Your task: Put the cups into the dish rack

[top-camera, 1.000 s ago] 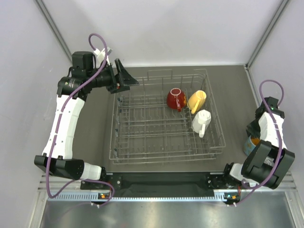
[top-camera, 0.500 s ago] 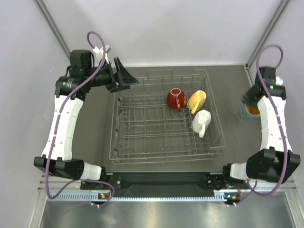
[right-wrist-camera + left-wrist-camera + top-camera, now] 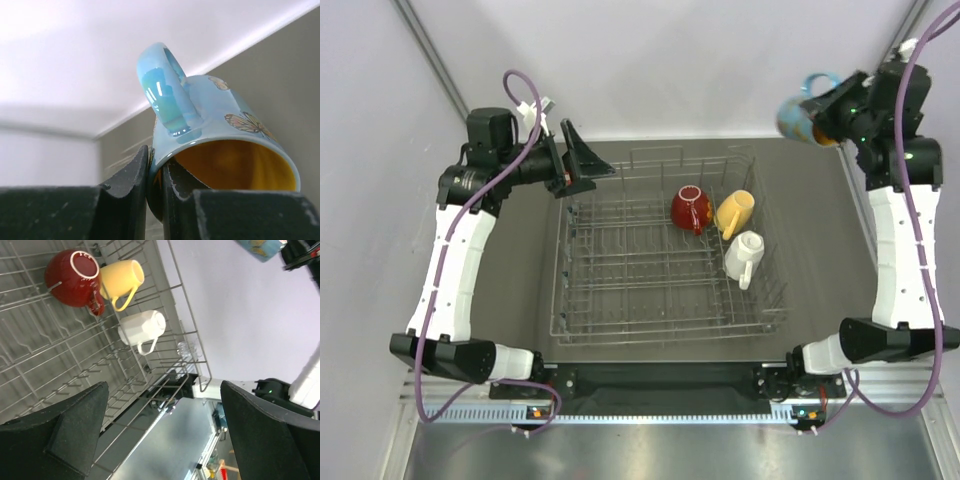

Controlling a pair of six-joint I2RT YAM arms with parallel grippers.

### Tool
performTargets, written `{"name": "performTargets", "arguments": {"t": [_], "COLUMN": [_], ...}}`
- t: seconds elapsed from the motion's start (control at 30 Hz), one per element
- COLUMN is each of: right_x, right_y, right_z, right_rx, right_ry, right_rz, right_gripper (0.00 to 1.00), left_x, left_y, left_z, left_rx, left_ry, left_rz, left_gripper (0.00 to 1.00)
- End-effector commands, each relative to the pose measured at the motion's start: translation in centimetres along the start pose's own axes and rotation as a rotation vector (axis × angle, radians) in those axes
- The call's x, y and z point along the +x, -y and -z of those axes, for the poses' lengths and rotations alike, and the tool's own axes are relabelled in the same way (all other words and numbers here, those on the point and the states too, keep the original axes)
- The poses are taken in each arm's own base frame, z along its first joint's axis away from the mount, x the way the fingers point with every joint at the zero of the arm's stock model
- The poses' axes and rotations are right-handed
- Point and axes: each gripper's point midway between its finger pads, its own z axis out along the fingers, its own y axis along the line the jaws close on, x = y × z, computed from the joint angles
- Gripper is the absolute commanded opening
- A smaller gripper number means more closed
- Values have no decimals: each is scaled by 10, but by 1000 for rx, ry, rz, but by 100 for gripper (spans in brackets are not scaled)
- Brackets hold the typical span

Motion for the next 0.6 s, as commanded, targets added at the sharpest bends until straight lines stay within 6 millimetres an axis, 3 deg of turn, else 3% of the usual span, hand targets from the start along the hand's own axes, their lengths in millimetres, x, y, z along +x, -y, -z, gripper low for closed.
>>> {"name": "performTargets", "arguments": {"t": [0.0,0.03,0.07,0.1,0.17,0.23,0.3,0.43,0.57], "right_x": [33,30,59,71,95,105,119,124,145], "right_y": [-104,-127,-132,-141,-158,-166,-166,-165,-154], "right_z": [27,41,39,49,67,88,100,136,155], "right_rx": [-489,-615,-635,-696,-792,-855,-881,-946,-954], "right_ry": [-184,-174,-279,-335,-418,-470,-539,-631,-774], "right_rz": [-157,-170,-246,-262,-321,-351,-385,-452,-526], "right_gripper": [0,0,0,0,0,0,0,0,0], "left_x": [-10,-9,-6,-12,-9,-13,-11,-18,-21], "left_y": [27,32,28,38,39,52,57,75,83], "left_z": [9,11,7,10,7,11,12,19,17], "left_rx": [110,131,136,177,215,276,309,397,401], "left_ry": [72,77,71,103,98,129,134,194,242], "left_rz": [-60,-44,-20,-26,-1,3,44,20,-8], "left_gripper": [98,98,98,98,98,98,98,98,98]}}
